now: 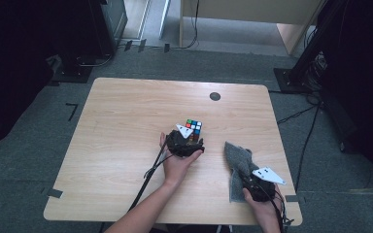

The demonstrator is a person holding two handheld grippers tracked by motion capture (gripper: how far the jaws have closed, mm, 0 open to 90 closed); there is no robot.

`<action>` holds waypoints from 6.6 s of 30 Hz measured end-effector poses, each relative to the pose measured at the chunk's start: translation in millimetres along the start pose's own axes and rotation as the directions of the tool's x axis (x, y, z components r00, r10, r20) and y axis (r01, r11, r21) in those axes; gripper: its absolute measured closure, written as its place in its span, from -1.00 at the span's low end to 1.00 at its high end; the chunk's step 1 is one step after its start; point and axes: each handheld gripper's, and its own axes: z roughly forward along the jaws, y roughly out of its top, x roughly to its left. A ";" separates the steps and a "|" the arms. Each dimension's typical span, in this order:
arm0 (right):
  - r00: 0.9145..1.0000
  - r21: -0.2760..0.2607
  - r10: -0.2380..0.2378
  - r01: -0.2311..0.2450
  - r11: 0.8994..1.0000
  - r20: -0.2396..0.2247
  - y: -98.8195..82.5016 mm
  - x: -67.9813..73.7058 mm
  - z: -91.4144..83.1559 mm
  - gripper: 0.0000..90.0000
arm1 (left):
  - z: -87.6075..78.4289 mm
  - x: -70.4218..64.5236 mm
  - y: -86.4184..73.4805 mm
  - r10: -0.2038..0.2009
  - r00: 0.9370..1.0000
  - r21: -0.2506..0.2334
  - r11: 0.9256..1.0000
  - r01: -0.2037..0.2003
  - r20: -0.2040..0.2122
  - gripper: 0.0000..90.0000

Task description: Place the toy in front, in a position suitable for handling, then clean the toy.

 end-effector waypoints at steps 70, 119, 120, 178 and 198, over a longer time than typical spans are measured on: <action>0.906 -0.080 -0.268 0.256 0.963 -0.326 82.2 190.4 -10.0 0.64 | -150.0 37.8 -74.7 0.437 0.867 -0.083 0.899 -0.430 0.240 -0.24; 0.936 -0.092 -0.188 0.168 0.981 -0.299 86.8 172.9 -6.9 0.58 | -153.8 45.8 -70.3 0.423 0.860 -0.104 0.906 -0.411 0.285 -0.24; 0.936 -0.092 -0.188 0.168 0.981 -0.299 86.8 172.9 -6.9 0.58 | -153.8 45.8 -70.3 0.423 0.860 -0.104 0.906 -0.411 0.285 -0.24; 0.918 -0.174 -0.227 0.178 0.969 -0.326 78.5 184.9 -10.9 0.59 | -153.6 43.7 -69.7 0.412 0.859 -0.119 0.911 -0.394 0.303 -0.24; 0.934 -0.170 -0.215 0.171 0.971 -0.287 81.7 179.4 -8.5 0.58 | -155.8 46.0 -68.8 0.425 0.854 -0.125 0.905 -0.406 0.302 -0.24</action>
